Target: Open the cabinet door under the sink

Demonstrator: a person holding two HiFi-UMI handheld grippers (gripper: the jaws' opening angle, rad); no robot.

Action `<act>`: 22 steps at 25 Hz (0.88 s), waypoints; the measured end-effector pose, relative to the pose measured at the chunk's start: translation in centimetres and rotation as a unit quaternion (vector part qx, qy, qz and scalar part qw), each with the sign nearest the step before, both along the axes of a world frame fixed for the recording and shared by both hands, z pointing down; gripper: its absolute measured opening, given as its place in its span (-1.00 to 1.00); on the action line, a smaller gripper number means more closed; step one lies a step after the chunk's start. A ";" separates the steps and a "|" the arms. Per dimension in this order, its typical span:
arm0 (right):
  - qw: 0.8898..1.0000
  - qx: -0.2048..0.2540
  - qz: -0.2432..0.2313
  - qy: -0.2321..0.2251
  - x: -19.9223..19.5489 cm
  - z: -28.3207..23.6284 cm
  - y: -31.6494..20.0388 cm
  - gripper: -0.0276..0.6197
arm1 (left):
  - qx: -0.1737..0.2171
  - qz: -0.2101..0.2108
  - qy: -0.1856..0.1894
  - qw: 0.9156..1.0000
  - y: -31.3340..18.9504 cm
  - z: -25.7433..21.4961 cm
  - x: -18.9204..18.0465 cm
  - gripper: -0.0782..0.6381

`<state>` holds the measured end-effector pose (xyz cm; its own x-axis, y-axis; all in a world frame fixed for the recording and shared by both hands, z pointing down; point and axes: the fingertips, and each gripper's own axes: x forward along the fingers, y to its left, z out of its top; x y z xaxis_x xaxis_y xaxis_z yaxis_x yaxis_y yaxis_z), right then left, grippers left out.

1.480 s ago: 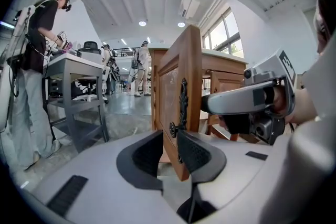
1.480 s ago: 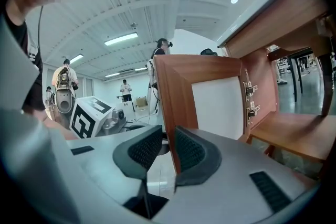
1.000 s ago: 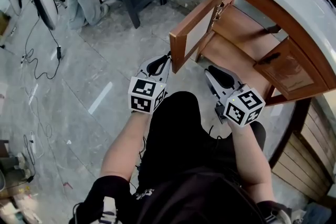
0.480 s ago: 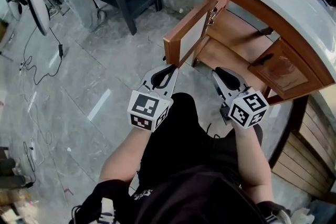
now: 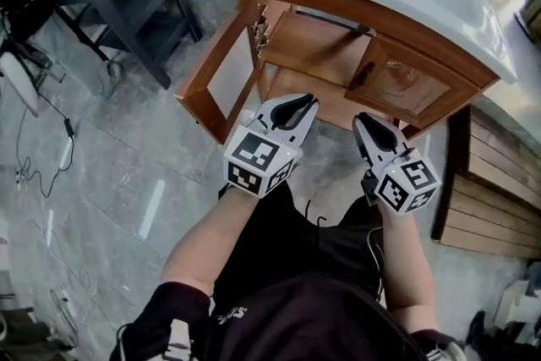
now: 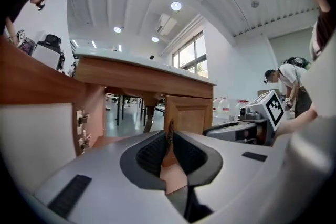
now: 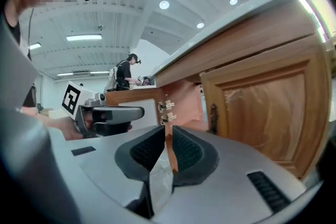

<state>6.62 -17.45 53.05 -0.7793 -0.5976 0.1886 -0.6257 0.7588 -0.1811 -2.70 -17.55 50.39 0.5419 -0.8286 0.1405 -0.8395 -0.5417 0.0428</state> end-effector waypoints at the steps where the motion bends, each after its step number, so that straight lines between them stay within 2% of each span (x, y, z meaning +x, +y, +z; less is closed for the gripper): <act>1: 1.000 -0.004 0.020 -0.003 1.6 0.3 -0.3 -0.73 | -0.006 0.016 -0.001 1.000 -1.1 0.5 1.2 -0.65; 3: 0.998 -0.006 0.056 -0.013 4.3 0.5 -0.8 -0.75 | -0.018 0.051 -0.011 0.998 -3.3 1.8 3.6 -0.41; 6: 0.996 -0.006 0.084 -0.021 6.6 1.0 -0.9 -0.76 | -0.024 0.090 -0.034 0.995 -6.1 3.7 6.4 -0.31; 11: 0.994 -0.021 0.099 -0.027 7.6 2.8 -0.6 -0.76 | -0.038 0.097 -0.046 0.993 -9.4 5.8 8.2 -0.31; 16: 0.995 -0.030 0.095 -0.018 7.5 3.9 -0.2 -0.77 | -0.051 0.091 -0.070 0.992 -11.4 7.9 9.4 -0.35; 22: 0.995 -0.041 0.087 -0.007 7.9 5.5 0.4 -0.77 | -0.040 0.115 -0.093 0.988 -13.0 8.3 9.9 -0.33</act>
<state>14.56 -17.07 58.53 -0.6685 -0.7064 0.2325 -0.7430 0.6214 -0.2486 7.17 -30.51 58.69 0.6727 -0.6691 0.3158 -0.6925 -0.7197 -0.0496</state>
